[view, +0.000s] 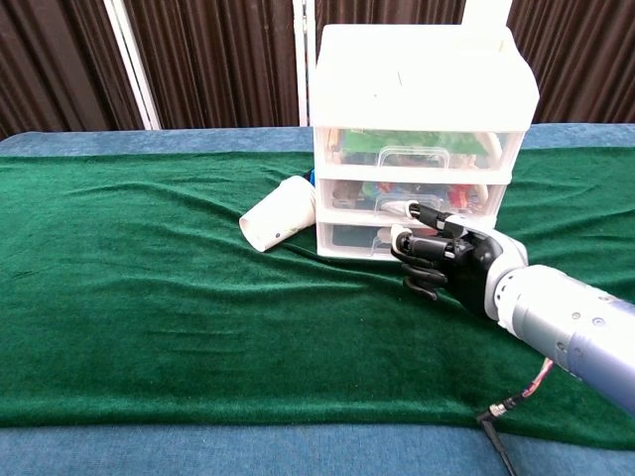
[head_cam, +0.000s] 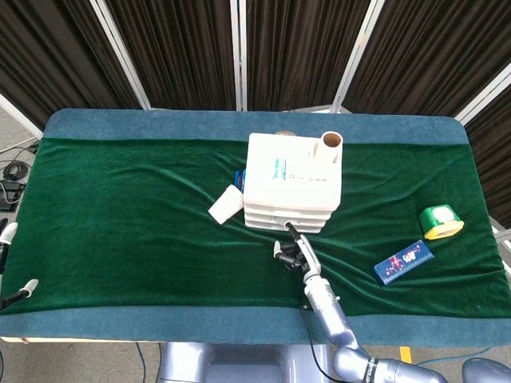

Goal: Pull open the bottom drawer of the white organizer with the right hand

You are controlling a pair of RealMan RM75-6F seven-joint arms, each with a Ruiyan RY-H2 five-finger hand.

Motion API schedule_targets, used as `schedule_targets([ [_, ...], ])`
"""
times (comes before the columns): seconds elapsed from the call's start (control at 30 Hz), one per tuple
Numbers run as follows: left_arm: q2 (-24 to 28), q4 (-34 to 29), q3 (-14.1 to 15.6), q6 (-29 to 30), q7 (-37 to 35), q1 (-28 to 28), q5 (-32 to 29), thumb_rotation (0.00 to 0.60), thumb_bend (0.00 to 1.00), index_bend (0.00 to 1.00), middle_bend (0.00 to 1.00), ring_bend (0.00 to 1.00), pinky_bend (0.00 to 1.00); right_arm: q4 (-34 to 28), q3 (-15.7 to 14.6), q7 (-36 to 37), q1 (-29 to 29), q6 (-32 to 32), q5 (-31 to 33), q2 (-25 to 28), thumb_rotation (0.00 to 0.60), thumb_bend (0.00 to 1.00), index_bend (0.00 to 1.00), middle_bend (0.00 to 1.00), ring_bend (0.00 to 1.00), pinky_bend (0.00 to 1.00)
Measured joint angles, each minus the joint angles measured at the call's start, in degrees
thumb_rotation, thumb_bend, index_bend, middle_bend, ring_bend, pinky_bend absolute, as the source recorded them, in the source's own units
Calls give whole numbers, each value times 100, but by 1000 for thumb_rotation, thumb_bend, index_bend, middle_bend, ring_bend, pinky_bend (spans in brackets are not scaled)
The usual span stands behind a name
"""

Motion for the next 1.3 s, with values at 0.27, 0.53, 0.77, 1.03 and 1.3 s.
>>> schedule_targets([
  [0.27,-4,5,0,-25,9,-9,-14,600,0,0,0,0,0,5,139,194,36,-193,136,10,600,577,238,937,984,909],
  [0.53,2,5,-8,-30,-5,-11,-32,600,0,0,0,0,0,-7,212,322,87,-415,205,70,600,577,316,937,985,910],
  [0.77,5,-2,-1,-15,6,-6,-14,600,0,0,0,0,0,-155,124,397,-14,-462,164,185,600,577,332,937,985,910],
  [1.03,-3,-10,11,-1,39,-3,13,600,0,0,0,0,0,-302,22,578,-160,-491,-18,359,600,577,338,937,985,909],
  [1.3,-9,-10,19,3,58,-3,30,600,0,0,0,0,0,-476,-113,741,-279,-469,-277,481,600,579,341,937,985,910],
])
